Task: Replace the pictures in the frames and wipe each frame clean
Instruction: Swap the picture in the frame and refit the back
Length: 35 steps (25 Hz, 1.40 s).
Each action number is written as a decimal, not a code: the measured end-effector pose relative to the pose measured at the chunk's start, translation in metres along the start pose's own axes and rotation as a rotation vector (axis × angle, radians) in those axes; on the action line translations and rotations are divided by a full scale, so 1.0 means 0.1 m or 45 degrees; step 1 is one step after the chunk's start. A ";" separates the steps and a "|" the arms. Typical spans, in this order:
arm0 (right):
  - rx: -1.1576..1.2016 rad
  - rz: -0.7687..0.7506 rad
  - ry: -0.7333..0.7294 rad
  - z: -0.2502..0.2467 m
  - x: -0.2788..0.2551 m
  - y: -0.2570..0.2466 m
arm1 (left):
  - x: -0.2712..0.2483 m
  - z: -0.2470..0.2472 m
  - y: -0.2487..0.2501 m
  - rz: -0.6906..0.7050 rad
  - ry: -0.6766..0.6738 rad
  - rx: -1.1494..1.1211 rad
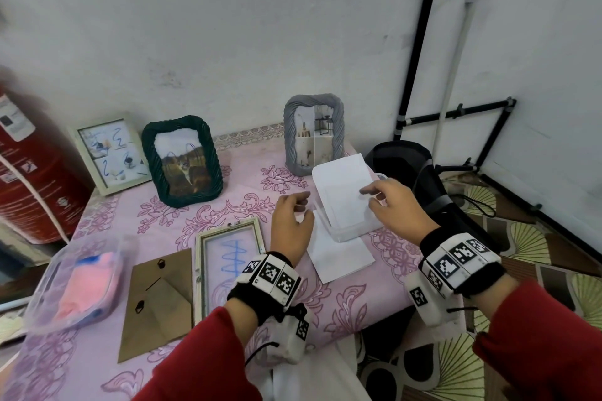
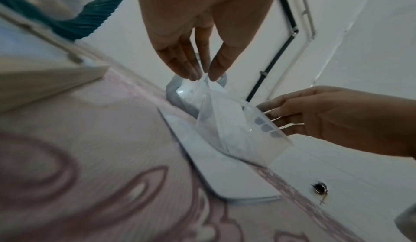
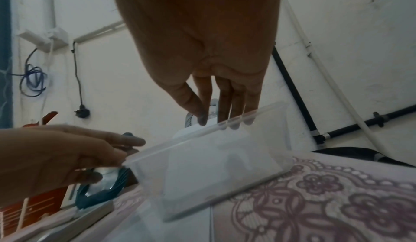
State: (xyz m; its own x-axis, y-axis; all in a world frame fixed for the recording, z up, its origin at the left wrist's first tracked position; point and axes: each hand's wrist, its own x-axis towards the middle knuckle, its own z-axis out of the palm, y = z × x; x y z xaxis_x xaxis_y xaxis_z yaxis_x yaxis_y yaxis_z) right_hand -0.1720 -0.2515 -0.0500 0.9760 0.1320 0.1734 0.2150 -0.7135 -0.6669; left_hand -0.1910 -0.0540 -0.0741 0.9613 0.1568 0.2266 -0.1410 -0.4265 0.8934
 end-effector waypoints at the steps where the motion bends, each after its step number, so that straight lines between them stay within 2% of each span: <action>1: -0.015 0.041 0.020 -0.02 0.07 0.02 | 0.04 0.02 0.06 0.053 -0.014 -0.019; 4: -0.107 0.166 -0.044 -0.01 0.26 0.08 | 0.12 0.15 0.22 0.072 -0.163 -0.016; 7: -0.156 0.218 -0.128 0.05 0.35 0.11 | 0.20 0.29 0.29 -0.144 -0.275 -0.031; 9: -0.143 0.200 -0.126 0.10 0.35 0.12 | 0.23 0.34 0.32 -0.248 -0.242 -0.092; 14: -0.193 0.127 -0.063 0.14 0.30 0.19 | 0.22 0.40 0.35 -0.314 -0.198 -0.158; 21: 0.033 0.164 0.173 0.13 0.25 0.18 | 0.21 0.37 0.35 -0.351 -0.165 -0.204; 26: 0.194 0.125 0.322 0.04 0.23 0.11 | 0.17 0.26 0.37 -0.287 -0.108 -0.297; 31: 0.313 0.037 0.454 -0.08 0.27 -0.12 | 0.12 0.10 0.54 -0.112 -0.096 -0.519; 35: 0.430 -0.054 0.522 -0.15 0.28 -0.43 | 0.15 -0.14 0.68 0.032 0.006 -0.546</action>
State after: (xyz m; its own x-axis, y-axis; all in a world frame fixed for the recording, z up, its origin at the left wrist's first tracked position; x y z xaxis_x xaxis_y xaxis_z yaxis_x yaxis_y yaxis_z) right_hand -0.1547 -0.2274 -0.0056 0.8868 -0.1721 0.4290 0.3192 -0.4433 -0.8376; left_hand -0.1897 -0.0683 -0.0046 0.9554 0.1553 0.2511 -0.2508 -0.0218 0.9678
